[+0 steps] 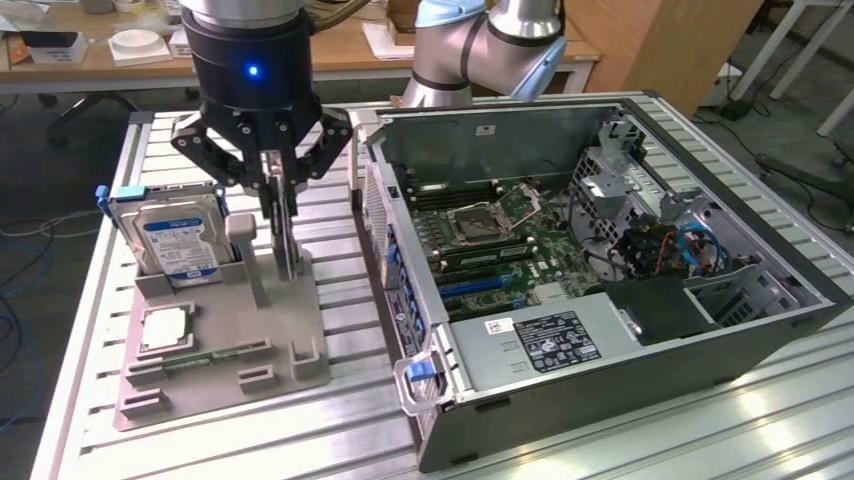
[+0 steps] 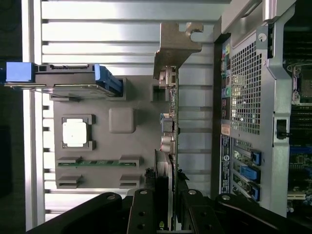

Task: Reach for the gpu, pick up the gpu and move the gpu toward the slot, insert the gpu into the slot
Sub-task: 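Pick up the gpu and move the gpu toward the slot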

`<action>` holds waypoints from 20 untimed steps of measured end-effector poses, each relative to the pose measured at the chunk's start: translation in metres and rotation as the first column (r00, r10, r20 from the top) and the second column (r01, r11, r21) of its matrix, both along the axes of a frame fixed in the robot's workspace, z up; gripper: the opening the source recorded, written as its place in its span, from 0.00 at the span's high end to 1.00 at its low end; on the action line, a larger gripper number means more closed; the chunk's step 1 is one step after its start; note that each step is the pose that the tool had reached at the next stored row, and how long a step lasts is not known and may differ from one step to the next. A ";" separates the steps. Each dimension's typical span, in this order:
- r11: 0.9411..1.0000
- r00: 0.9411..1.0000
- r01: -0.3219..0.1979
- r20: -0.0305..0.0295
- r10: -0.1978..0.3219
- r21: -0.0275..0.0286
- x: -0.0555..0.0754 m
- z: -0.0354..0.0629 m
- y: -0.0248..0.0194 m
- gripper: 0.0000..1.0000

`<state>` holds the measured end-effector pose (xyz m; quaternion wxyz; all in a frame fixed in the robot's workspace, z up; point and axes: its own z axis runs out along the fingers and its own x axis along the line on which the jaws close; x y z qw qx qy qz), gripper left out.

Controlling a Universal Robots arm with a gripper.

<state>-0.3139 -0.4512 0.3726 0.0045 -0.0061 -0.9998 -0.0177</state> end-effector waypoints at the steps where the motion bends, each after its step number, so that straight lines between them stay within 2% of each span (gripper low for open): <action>1: 1.000 1.000 0.000 0.000 0.000 0.000 0.000 0.0010 0.0000 0.74; 20: 1.000 1.000 -0.001 0.000 0.001 0.000 0.000 0.0219 0.0000 0.74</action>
